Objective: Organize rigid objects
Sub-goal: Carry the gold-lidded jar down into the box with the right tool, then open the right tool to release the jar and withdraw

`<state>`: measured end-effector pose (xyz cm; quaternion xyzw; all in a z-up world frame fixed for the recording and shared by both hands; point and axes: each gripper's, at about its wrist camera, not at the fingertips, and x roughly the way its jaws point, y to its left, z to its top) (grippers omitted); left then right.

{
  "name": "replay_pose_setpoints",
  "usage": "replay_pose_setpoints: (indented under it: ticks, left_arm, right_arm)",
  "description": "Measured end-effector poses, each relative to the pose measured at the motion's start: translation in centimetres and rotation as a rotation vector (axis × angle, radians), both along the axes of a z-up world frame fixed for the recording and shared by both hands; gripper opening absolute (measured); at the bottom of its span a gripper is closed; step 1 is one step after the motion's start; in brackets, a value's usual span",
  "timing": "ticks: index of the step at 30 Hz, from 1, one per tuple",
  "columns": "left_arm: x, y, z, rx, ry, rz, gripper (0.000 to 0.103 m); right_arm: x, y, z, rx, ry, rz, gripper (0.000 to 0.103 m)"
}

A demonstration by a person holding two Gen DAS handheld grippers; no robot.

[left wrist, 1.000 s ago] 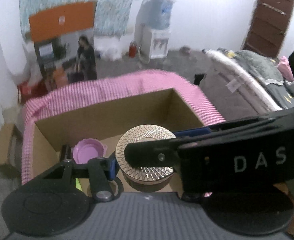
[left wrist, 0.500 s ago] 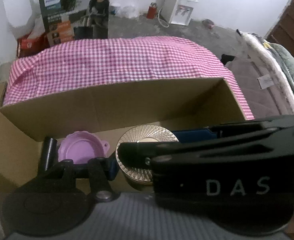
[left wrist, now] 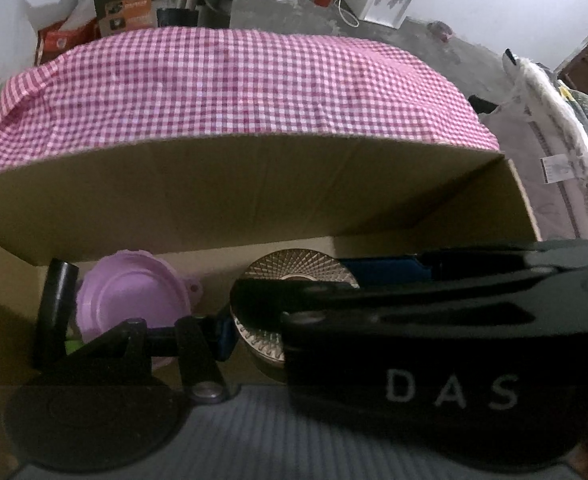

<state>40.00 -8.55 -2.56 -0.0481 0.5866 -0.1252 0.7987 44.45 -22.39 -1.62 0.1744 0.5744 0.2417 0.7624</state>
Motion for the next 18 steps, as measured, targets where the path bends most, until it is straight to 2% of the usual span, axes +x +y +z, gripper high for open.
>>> replay_pose_setpoints:
  ticks: [5,10,15,18]
  left_arm:
    - [0.5,0.2,-0.5,-0.004,0.014,0.017,0.063]
    - [0.4,0.4,0.3,-0.010,-0.006,0.036,0.063]
    - [-0.5,1.0,2.0,-0.042,-0.043,0.048,0.069]
    - [-1.5,1.2,3.4,-0.054,-0.080,0.045,0.074]
  right_arm:
    - [0.1,-0.3,-0.8,-0.002,0.003,-0.009,0.055]
    - [-0.2,-0.5,-0.4,0.021,-0.030,-0.022,0.057]
    - [-1.2,-0.6,1.8,0.029,-0.103,-0.029,0.058]
    - [-2.4,-0.7,3.8,0.042,-0.177,-0.041,0.059]
